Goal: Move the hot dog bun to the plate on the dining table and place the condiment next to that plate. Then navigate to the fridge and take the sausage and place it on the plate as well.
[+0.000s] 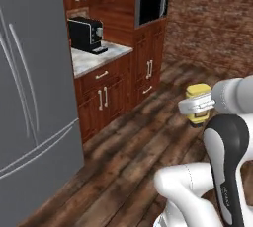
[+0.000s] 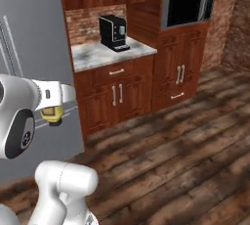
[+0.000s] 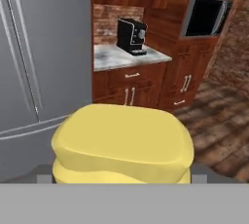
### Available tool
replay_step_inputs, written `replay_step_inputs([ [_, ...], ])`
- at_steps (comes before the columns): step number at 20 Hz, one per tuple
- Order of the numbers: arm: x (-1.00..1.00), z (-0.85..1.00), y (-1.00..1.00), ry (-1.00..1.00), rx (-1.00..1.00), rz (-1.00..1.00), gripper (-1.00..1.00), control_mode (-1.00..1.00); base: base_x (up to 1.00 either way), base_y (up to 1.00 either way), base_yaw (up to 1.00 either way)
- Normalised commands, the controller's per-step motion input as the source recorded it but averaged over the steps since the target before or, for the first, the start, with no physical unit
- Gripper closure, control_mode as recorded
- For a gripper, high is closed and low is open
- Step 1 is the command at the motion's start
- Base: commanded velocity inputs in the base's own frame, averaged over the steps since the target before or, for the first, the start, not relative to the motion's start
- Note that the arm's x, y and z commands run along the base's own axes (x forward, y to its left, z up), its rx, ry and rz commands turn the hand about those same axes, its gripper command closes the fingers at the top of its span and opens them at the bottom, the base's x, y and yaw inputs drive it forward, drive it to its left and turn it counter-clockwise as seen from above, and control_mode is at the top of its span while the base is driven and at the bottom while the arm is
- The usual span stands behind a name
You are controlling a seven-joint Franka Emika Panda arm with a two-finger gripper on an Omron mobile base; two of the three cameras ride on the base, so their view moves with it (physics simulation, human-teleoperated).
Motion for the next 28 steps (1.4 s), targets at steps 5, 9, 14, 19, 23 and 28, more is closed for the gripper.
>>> replay_step_inputs([
  [5, 0.0, 0.0, 0.0, 0.0, 0.0, 0.0, 1.0, 1.0, 1.0, 0.13, -0.61],
  [9, 0.0, 0.0, 0.0, 0.0, 0.0, 0.0, 1.0, 1.0, 1.0, 0.03, -0.61],
  [14, 0.0, 0.0, 0.0, 0.0, 0.0, 0.0, 1.0, 1.0, 1.0, 0.0, -0.62],
  [19, 0.0, 0.0, 0.0, 0.0, 0.0, 0.0, 1.0, 1.0, 1.0, 0.0, -0.6],
  [23, 0.0, 0.0, 0.0, 0.0, 0.0, 0.0, 1.0, 1.0, 1.0, 0.04, -0.58],
  [28, 0.0, 0.0, 0.0, 0.0, 0.0, 0.0, 1.0, 1.0, 1.0, 0.33, -0.55],
])
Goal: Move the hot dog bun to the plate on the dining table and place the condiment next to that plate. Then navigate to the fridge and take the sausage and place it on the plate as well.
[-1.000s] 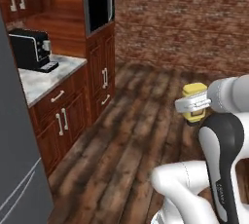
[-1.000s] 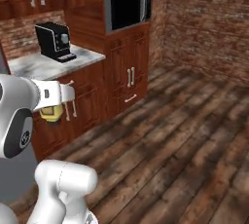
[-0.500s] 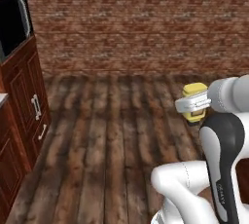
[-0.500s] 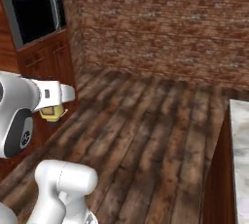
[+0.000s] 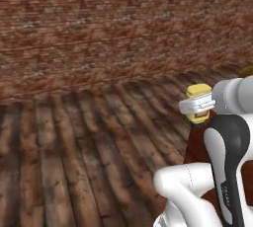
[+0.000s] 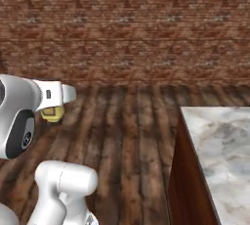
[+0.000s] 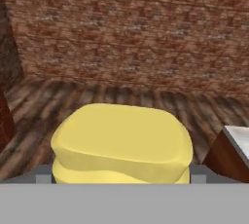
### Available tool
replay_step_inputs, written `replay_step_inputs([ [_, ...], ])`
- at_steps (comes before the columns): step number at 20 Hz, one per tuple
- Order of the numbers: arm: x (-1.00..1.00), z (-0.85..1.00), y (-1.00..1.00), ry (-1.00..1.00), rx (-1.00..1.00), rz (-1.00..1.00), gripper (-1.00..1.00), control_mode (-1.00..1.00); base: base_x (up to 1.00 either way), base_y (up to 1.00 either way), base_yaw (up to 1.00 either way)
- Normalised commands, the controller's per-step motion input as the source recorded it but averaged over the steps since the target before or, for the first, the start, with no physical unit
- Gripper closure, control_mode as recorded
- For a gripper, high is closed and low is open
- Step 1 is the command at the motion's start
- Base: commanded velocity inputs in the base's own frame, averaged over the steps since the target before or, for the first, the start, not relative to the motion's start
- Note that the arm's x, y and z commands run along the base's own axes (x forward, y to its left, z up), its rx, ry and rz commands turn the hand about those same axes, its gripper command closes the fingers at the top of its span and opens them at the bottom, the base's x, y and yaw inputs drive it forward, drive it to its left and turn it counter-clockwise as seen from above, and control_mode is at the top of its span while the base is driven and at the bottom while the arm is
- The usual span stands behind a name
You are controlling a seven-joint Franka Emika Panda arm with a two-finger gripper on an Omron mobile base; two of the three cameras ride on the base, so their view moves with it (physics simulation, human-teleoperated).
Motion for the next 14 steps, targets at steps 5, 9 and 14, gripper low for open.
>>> replay_step_inputs([
  [5, 0.0, 0.0, 0.0, 0.0, 0.0, 0.0, 1.0, 1.0, 0.98, 0.77, -0.53],
  [9, 0.0, 0.0, 0.0, 0.0, 0.0, 0.0, 1.0, 1.0, 0.84, 1.0, -0.55],
  [14, 0.0, 0.0, 0.0, 0.0, 0.0, 0.0, 1.0, 1.0, 0.64, 1.0, -0.55],
])
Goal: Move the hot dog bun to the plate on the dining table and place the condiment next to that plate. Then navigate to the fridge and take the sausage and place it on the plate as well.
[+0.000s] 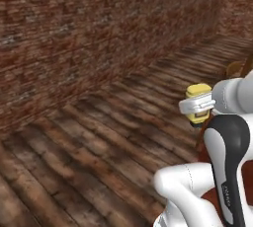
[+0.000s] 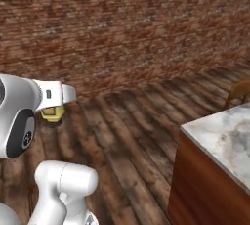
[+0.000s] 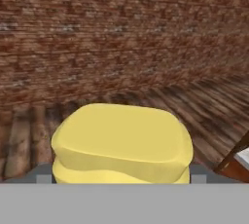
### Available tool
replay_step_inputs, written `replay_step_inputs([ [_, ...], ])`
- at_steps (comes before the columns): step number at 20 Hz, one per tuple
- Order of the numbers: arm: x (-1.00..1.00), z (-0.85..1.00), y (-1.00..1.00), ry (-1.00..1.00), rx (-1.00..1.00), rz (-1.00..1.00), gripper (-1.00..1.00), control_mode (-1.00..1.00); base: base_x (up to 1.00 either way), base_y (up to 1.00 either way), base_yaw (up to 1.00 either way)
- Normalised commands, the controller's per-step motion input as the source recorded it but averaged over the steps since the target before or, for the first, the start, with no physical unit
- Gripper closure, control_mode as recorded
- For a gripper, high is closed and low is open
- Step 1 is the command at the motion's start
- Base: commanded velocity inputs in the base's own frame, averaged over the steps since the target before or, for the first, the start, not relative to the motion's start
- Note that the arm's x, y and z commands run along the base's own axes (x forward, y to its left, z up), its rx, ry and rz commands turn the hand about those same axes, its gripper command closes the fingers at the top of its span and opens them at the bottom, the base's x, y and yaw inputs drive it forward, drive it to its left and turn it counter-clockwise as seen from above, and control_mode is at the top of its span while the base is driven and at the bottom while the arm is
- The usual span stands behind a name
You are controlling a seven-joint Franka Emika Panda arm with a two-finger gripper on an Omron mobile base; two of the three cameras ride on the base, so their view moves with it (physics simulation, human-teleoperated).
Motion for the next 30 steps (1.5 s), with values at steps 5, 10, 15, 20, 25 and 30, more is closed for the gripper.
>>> replay_step_inputs([
  [5, 0.0, 0.0, 0.0, 0.0, 0.0, 0.0, 1.0, 1.0, 0.7, 0.91, -0.55],
  [10, 0.0, 0.0, 0.0, 0.0, 0.0, 0.0, 1.0, 1.0, 0.85, 0.84, -0.55],
  [15, 0.0, 0.0, 0.0, 0.0, 0.0, 0.0, 1.0, 1.0, 0.92, 0.85, -0.56],
  [20, 0.0, 0.0, 0.0, 0.0, 0.0, 0.0, 1.0, 1.0, 0.91, 0.94, -0.56],
  [25, 0.0, 0.0, 0.0, 0.0, 0.0, 0.0, 1.0, 1.0, 0.97, 0.9, -0.55],
  [30, 0.0, 0.0, 0.0, 0.0, 0.0, 0.0, 1.0, 1.0, 1.0, 0.86, -0.55],
])
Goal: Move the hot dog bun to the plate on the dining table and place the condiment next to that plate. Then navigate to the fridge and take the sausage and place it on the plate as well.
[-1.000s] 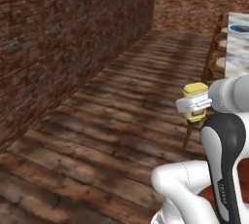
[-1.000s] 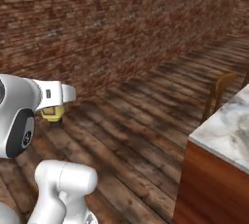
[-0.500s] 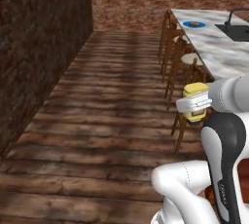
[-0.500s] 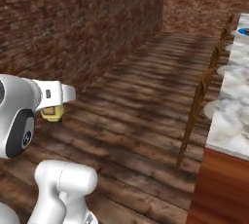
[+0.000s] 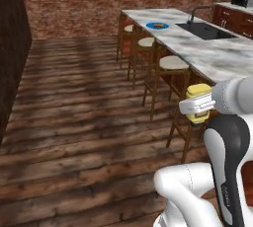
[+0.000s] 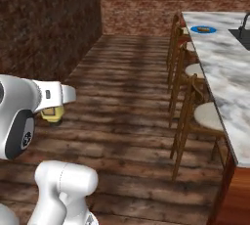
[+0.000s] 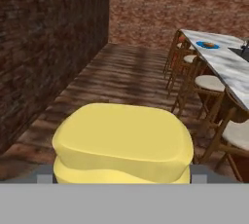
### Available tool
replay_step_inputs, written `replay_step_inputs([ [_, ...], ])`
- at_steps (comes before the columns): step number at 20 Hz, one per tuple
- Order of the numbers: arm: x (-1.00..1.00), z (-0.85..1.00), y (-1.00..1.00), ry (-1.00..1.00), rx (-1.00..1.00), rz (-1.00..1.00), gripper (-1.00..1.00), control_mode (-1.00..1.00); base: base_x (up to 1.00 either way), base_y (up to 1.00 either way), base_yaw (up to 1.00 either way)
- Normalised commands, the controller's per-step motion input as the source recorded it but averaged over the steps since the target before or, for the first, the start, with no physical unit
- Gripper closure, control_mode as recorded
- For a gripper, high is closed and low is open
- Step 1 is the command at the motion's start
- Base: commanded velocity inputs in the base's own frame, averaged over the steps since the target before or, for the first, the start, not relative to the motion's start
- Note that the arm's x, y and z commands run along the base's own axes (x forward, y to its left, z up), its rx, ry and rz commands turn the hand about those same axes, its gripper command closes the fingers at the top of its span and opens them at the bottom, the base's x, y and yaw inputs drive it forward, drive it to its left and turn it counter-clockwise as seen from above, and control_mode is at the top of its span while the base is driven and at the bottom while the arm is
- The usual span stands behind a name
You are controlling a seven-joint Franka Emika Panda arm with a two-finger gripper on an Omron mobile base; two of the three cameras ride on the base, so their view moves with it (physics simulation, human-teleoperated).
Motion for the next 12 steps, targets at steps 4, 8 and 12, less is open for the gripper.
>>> replay_step_inputs([
  [4, 0.0, 0.0, 0.0, 0.0, 0.0, 0.0, 1.0, 1.0, 1.0, 0.86, -0.53],
  [8, 0.0, 0.0, 0.0, 0.0, 0.0, 0.0, 1.0, 1.0, 1.0, 0.92, -0.51],
  [12, 0.0, 0.0, 0.0, 0.0, 0.0, 0.0, 1.0, 1.0, 1.0, 1.0, -0.51],
])
